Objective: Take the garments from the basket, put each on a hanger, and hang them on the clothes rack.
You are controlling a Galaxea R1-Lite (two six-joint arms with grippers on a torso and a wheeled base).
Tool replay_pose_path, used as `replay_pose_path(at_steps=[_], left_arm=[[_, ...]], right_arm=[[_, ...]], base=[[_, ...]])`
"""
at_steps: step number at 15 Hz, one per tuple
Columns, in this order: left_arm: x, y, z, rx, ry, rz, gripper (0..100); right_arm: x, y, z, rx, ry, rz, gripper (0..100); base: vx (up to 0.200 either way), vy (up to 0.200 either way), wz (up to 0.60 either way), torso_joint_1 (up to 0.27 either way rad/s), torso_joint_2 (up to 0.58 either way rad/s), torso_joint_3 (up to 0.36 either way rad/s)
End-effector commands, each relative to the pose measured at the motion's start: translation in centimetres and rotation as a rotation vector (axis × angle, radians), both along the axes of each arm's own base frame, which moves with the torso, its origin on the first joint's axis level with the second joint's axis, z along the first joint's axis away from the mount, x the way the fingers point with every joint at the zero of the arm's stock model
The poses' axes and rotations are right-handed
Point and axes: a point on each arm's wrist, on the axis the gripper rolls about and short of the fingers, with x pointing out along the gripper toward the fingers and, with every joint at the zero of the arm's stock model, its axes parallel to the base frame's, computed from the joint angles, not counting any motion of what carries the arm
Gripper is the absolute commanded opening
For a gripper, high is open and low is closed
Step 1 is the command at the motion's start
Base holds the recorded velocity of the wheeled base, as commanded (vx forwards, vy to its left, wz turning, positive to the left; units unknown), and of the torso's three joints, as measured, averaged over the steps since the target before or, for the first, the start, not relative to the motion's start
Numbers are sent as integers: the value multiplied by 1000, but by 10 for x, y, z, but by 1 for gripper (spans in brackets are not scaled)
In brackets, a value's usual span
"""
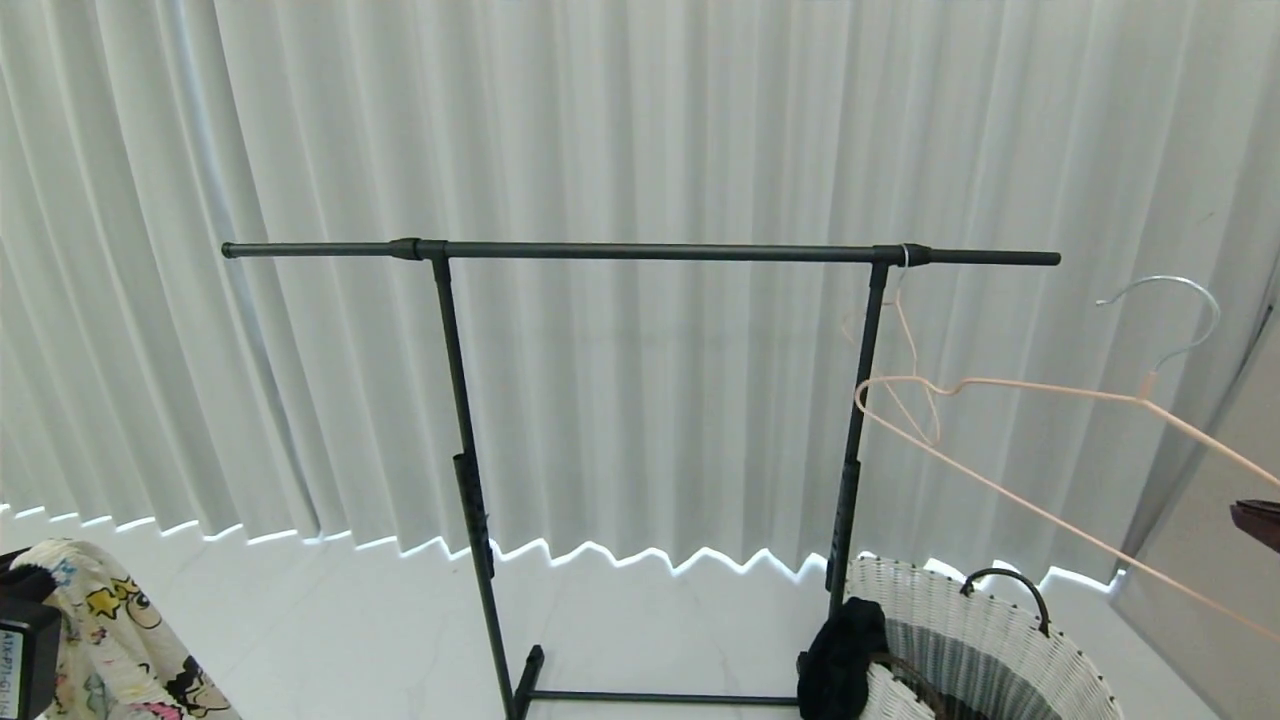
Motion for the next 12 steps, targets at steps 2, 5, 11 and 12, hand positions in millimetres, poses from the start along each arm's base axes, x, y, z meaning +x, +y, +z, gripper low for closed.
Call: replay_pose_path(at_steps=[2,5,11,12], left_arm=[[4,-2,-1,-5,-6,-16,0],[27,-16,4,-20,-41,-100,0],[87,-47,15,-170,-10,-85,0],[93,-56,16,-218,-12,-85,0]], right_arm=[[5,29,-1,5,36,201,0],[-1,62,-8,74,108,374,0],[-16,111,-18,154,247,568,0],[-18,123,-17,188,264,589,0]], base=[[0,0,0,0,0,0],[0,0,0,0,0,0],[0,0,0,0,0,0],[0,0,0,0,0,0]])
